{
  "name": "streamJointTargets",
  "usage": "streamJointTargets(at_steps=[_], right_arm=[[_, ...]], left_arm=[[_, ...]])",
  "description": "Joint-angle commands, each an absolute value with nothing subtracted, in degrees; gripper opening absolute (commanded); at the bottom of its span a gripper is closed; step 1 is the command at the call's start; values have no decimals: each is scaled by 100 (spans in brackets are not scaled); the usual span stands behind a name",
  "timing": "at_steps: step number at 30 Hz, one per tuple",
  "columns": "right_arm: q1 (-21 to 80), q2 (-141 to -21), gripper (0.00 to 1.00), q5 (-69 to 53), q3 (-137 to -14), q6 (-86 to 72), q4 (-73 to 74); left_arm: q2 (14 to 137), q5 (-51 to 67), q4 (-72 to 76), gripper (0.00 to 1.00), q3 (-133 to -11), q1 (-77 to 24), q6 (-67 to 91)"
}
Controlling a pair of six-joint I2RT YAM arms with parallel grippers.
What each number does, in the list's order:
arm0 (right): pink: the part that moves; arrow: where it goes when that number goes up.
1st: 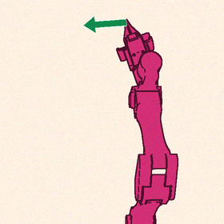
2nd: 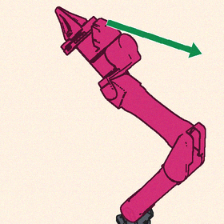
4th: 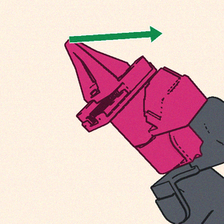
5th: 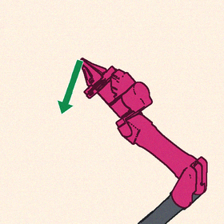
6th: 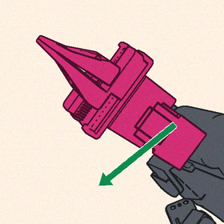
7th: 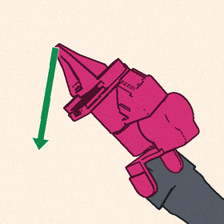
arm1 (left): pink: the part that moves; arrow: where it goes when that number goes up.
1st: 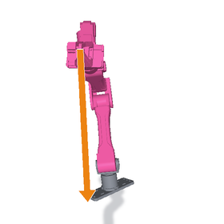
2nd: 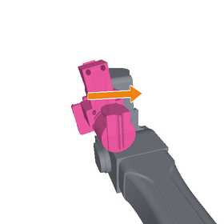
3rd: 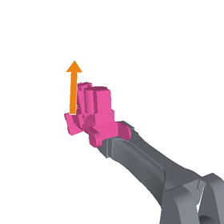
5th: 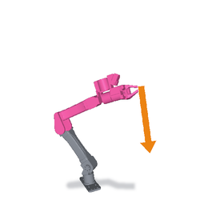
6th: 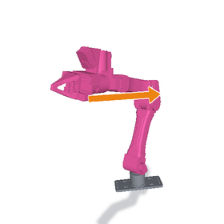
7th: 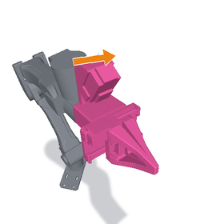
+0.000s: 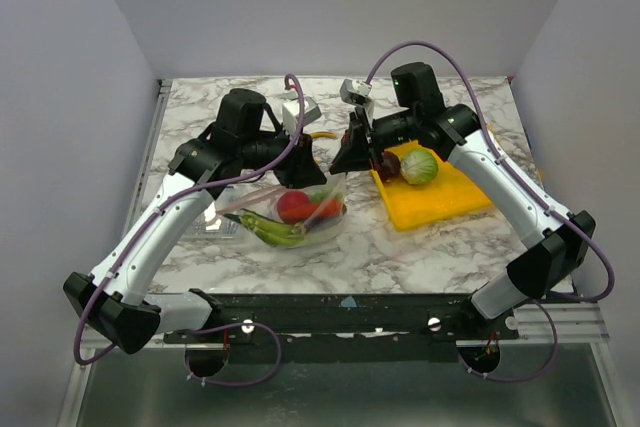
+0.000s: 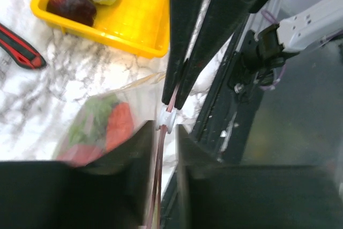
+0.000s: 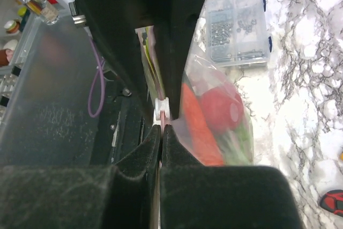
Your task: Place the food in the zip-top bag and seal the zipper
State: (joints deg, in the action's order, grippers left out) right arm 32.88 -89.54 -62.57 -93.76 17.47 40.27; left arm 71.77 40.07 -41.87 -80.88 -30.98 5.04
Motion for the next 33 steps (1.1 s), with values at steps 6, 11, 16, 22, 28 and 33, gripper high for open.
streamJointTargets(at_steps=[6,11,16,22,28,33], right_arm=[[3290,-8875,0,-6319,-9162,1306,3456],[3291,-8806,0,-6258,-9132,1256,3409],[3293,-8776,0,-6225,-9102,1210,3368],[3296,-8676,0,-5947,-8912,794,2920],[3290,-8287,0,-4569,-8173,-251,1773],[3293,-8096,0,-3563,-7838,-533,1300]], left_arm=[[7173,4075,-4155,51,-8513,-3128,570],[7255,3988,-4177,37,-8614,-3128,618],[7292,3961,-4162,17,-8574,-3128,668],[7239,3811,-4277,4,-8536,-3129,589],[6846,3165,-4131,0,-8277,-3120,650],[6492,2892,-4043,0,-8052,-2991,776]])
